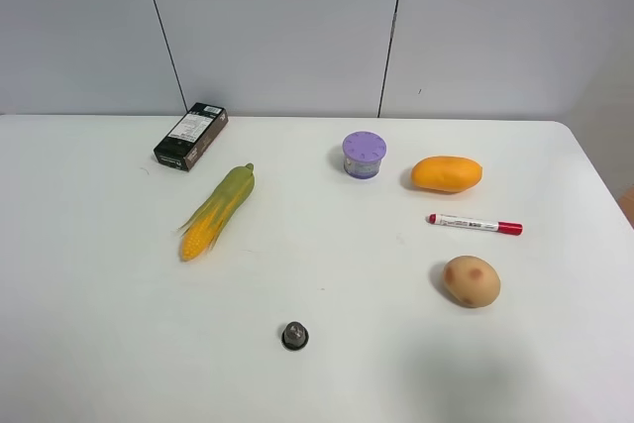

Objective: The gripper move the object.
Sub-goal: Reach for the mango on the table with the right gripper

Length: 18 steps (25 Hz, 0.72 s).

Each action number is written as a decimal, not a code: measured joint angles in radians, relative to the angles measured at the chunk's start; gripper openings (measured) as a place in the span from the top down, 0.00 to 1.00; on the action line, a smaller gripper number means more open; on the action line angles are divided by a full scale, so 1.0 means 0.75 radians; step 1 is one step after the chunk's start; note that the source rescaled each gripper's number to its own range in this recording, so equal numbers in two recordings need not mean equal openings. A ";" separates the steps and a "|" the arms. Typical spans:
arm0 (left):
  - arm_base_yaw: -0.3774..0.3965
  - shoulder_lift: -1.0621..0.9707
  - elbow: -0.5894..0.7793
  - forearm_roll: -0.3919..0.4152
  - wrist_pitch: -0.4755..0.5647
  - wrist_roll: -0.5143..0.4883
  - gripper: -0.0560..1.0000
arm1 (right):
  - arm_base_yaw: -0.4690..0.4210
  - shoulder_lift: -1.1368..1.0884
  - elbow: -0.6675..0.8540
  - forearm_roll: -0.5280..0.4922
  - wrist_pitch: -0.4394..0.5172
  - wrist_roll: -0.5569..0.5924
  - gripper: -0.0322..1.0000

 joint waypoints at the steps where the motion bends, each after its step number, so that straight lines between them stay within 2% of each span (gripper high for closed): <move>1: 0.000 0.000 0.000 0.000 0.000 0.000 0.00 | 0.000 0.000 0.000 0.000 0.000 0.000 0.58; 18: 0.000 0.000 0.000 0.000 0.000 0.000 0.00 | 0.000 0.000 0.000 0.000 0.000 0.000 0.58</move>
